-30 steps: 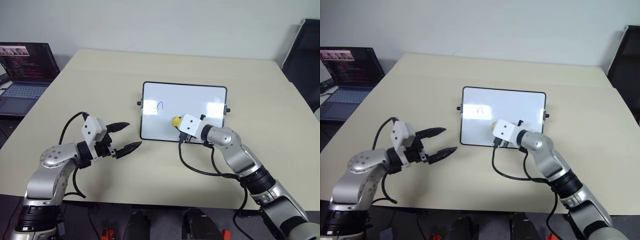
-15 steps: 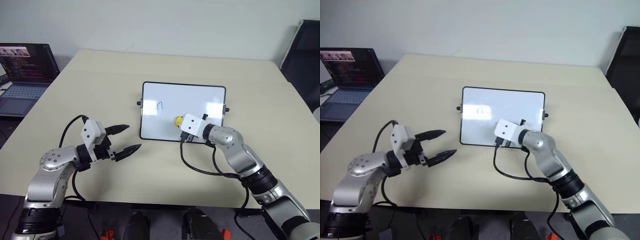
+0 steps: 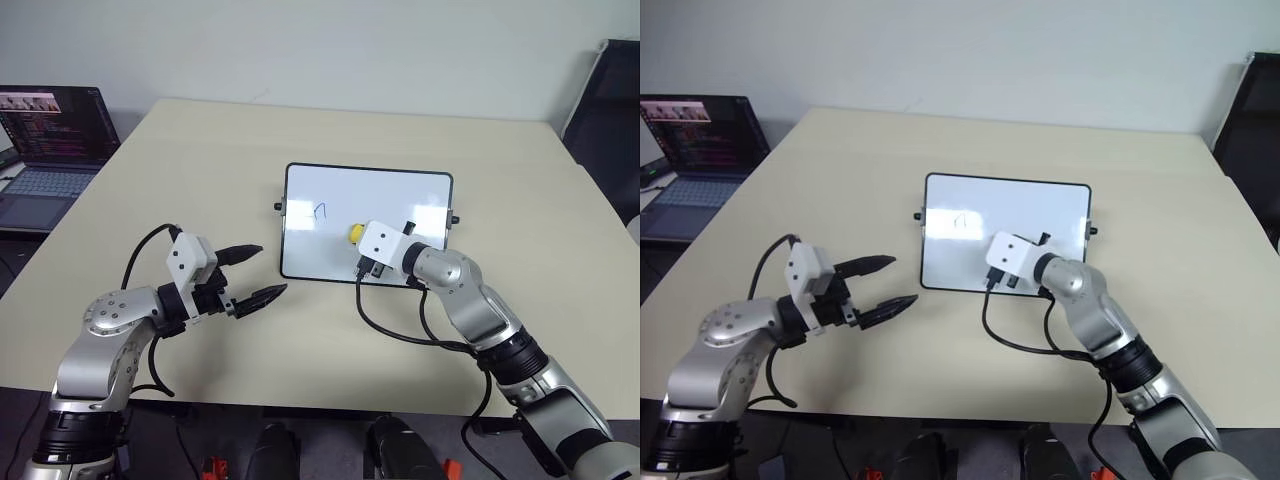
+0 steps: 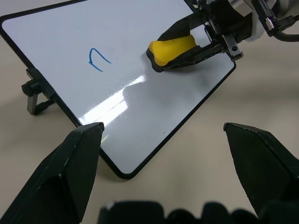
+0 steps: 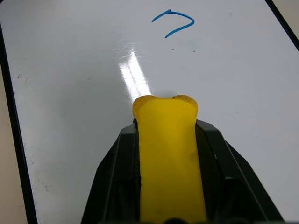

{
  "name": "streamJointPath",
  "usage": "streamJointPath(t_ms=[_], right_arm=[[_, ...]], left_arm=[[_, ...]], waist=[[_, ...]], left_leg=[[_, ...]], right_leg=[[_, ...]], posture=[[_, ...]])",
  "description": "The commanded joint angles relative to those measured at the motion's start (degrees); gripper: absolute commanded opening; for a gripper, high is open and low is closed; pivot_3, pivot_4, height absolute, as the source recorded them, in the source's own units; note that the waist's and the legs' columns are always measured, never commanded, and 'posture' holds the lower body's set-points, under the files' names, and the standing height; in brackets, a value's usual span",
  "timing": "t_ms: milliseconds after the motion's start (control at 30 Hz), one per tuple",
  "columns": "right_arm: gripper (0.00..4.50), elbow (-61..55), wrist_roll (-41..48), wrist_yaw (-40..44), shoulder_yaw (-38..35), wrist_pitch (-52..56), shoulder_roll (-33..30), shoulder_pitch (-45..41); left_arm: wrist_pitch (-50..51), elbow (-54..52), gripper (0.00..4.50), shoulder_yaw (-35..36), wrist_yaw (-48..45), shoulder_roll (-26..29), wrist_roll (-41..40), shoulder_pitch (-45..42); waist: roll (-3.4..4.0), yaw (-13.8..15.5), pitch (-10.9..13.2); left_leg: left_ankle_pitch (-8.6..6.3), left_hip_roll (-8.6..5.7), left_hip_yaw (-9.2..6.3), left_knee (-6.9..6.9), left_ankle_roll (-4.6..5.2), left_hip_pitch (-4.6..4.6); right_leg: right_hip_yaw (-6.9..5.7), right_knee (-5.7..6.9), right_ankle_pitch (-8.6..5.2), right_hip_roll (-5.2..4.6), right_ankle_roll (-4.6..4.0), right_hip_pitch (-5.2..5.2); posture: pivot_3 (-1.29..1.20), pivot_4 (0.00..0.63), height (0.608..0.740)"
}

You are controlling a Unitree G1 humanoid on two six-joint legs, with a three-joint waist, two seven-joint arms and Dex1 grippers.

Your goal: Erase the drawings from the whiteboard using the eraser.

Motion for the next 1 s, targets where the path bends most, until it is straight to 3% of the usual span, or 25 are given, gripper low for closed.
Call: streamJointPath(t_ms=[33, 233, 500, 633, 867, 1000], right_arm=[[1.24, -0.5, 0.2, 4.9, 1.0, 3.1, -2.1, 2.3], [1.24, 2.2, -2.4, -3.6, -4.2, 1.4, -1.7, -0.4], [1.24, -2.1, -0.5, 3.9, -0.8, 2.4, -4.1, 3.5], [1.24, -4.6, 0.0, 1.8, -3.4, 2.1, -3.1, 4.2], [1.24, -16.5, 17.1, 5.3, -15.8, 11.0, 2.4, 10.9], [1.24, -23.7, 22.9, 6.1, -19.5, 14.2, 2.0, 15.8]], left_arm=[[-0.3, -1.8, 4.5, 0.6, 0.3, 0.0, -0.7, -0.7], [0.1, -2.5, 4.5, 0.5, 0.8, -0.2, -0.7, -0.4], [1.2, -3.6, 4.5, 0.3, 1.6, -0.5, -0.9, -0.6], [1.4, -2.7, 4.5, 2.0, 2.2, -0.8, -1.5, 0.1], [4.1, -2.3, 4.5, 5.8, 4.8, -0.9, -4.5, 0.2], [5.9, -5.1, 4.5, 7.1, 6.6, -0.5, -5.0, 1.0]], waist=[[-0.02, 0.0, 0.0], [0.0, -0.1, 0.0], [-0.04, 0.0, 0.0], [-0.02, -0.1, 0.0], [-0.01, 0.0, 0.0], [0.02, 0.0, 0.0]], left_leg=[[0.0, 0.0, 0.0, 0.0, 0.0, 0.0], [0.0, 0.0, 0.0, 0.0, 0.0, 0.0], [0.01, -0.02, 0.0, 0.04, 0.0, 0.02], [0.01, -0.01, 0.01, -0.02, 0.0, 0.01], [0.0, -0.01, 0.0, -0.09, 0.0, -0.12], [-0.06, 0.0, 0.0, -0.19, -0.07, -0.14]], right_leg=[[0.0, -0.01, 0.0, 0.0, 0.0, 0.0], [0.01, 0.03, 0.01, 0.01, -0.01, 0.0], [0.0, -0.02, 0.01, -0.03, 0.02, 0.01], [0.01, 0.01, 0.01, -0.01, 0.01, 0.04], [-0.01, -0.01, -0.06, -0.01, 0.01, 0.01], [-0.02, 0.0, -0.17, -0.01, 0.07, -0.01]], posture=[[0.0, 0.15, 0.74], [0.0, 0.15, 0.74], [0.0, 0.15, 0.74], [0.0, 0.15, 0.74], [0.0, 0.15, 0.74], [0.0, 0.15, 0.74]])
